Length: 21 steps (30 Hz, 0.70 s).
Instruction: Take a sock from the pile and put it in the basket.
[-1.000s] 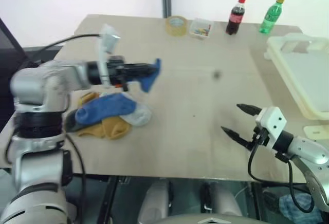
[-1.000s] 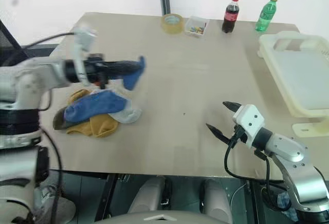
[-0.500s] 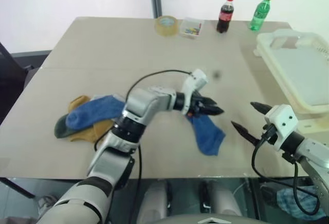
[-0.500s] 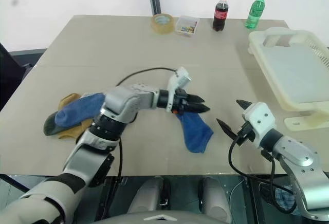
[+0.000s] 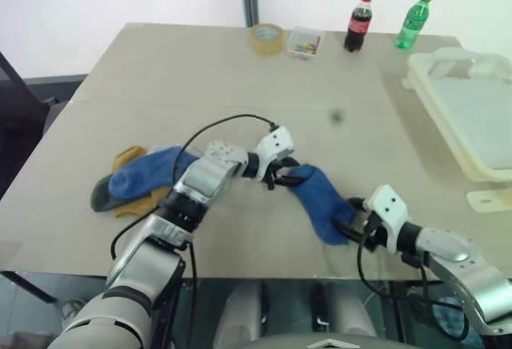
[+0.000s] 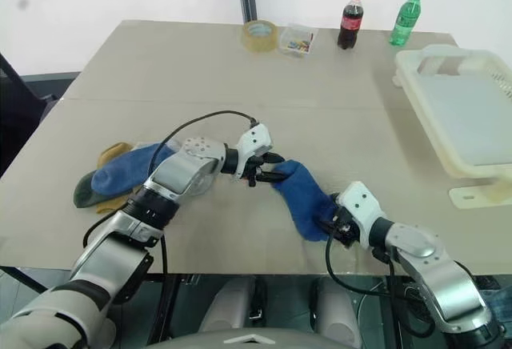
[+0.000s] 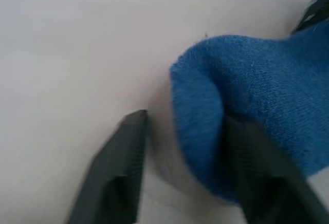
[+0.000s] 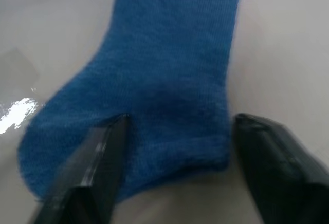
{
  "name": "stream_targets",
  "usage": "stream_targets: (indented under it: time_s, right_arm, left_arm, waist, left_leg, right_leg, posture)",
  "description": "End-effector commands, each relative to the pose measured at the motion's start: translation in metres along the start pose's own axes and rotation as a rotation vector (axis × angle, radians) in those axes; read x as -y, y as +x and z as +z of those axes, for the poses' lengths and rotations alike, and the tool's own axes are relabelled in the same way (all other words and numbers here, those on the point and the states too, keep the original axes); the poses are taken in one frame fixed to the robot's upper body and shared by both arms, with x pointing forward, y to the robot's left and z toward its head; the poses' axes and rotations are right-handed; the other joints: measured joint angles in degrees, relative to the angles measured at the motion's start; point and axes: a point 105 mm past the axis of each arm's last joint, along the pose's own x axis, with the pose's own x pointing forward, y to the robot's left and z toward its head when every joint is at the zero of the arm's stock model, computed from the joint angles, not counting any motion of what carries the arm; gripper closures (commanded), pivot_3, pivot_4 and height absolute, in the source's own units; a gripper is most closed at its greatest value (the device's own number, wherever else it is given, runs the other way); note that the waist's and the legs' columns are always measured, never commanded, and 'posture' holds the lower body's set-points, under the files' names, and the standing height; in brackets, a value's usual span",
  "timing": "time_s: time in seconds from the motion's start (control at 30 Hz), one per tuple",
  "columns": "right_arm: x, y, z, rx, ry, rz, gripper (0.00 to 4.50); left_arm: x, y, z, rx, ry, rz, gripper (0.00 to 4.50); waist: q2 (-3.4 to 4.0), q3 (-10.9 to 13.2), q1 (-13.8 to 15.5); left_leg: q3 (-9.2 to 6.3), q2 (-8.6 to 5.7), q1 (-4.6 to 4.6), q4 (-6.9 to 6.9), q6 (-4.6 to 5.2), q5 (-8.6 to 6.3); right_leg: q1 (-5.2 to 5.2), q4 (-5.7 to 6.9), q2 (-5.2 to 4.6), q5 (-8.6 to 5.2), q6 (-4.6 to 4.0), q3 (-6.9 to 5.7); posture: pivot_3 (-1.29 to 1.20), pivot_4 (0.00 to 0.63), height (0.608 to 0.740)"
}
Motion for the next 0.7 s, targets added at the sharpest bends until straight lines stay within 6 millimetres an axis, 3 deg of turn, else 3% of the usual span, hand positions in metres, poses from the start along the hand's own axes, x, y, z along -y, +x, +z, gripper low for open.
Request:
stream_targets:
  time_s: [0.03,0.07,0.1,0.13,0.33,0.5,0.6,0.7]
  right_arm:
    - [0.013,-0.002,-0.005,-0.039,-0.086,-0.016,3.35]
    - [0.017,-0.002,-0.003,-0.036,-0.109,-0.013,3.77]
    - [0.022,-0.002,-0.001,-0.035,-0.136,-0.006,4.26]
    - [0.026,-0.003,0.001,-0.038,-0.165,0.007,4.47]
    - [0.058,0.001,0.013,-0.058,-0.337,0.147,4.47]
    - [0.078,0.015,0.025,-0.067,-0.434,0.277,4.47]
    - [0.083,0.023,0.029,-0.074,-0.478,0.351,3.53]
    - [0.084,0.024,0.030,-0.074,-0.513,0.397,2.36]
  left_arm:
    - [0.013,-0.004,-0.005,0.014,-0.057,-0.032,4.06]
    - [0.015,-0.007,-0.002,0.031,-0.079,-0.031,4.45]
    - [0.017,-0.012,0.001,0.045,-0.105,-0.024,4.50]
    - [0.019,-0.018,0.003,0.055,-0.128,-0.018,4.50]
    - [0.033,-0.046,0.003,0.073,-0.294,0.077,4.50]
    - [0.039,-0.049,0.002,0.080,-0.356,0.163,4.50]
    - [0.049,-0.041,0.001,0.091,-0.407,0.145,4.50]
    - [0.052,-0.036,0.001,0.119,-0.464,0.133,3.58]
  waist:
    - [0.01,0.0,0.0]
    - [0.01,0.0,-0.1]
    - [0.01,0.0,-0.1]
    - [0.01,0.0,-0.2]
    - [0.02,0.1,-0.1]
    - [0.06,0.1,0.0]
    - [0.05,0.1,0.1]
    - [0.06,0.1,0.0]
  left_leg:
    - [0.00,0.02,0.04,0.00,0.00,0.00]
    - [0.00,0.03,0.05,0.00,0.00,0.00]
    - [0.01,0.03,0.06,0.01,0.00,0.00]
    - [0.00,0.04,0.08,0.02,0.00,0.00]
    - [0.00,0.04,0.06,0.02,0.00,0.00]
    - [-0.02,0.01,0.05,0.02,-0.01,0.01]
    - [-0.03,0.00,0.06,0.03,-0.02,0.02]
    - [0.00,-0.01,0.04,0.03,-0.05,0.04]
  right_leg:
    - [0.03,0.01,0.00,0.00,0.00,0.00]
    - [0.03,0.02,-0.01,0.00,0.02,0.00]
    - [0.03,0.02,-0.02,0.01,0.03,0.01]
    - [0.04,0.04,-0.02,0.01,0.04,0.01]
    - [0.02,0.06,0.00,0.02,0.02,0.02]
    - [0.03,0.06,0.00,0.12,0.06,0.01]
    - [0.06,0.06,0.01,0.25,0.08,0.00]
    - [0.05,0.04,-0.01,0.25,0.08,0.03]
  posture:
    - [0.00,0.150,0.740]
    - [0.00,0.150,0.740]
    - [0.00,0.150,0.740]
    - [0.00,0.150,0.740]
    - [0.00,0.150,0.740]
    - [0.00,0.150,0.740]
    - [0.00,0.150,0.740]
    - [0.00,0.150,0.740]
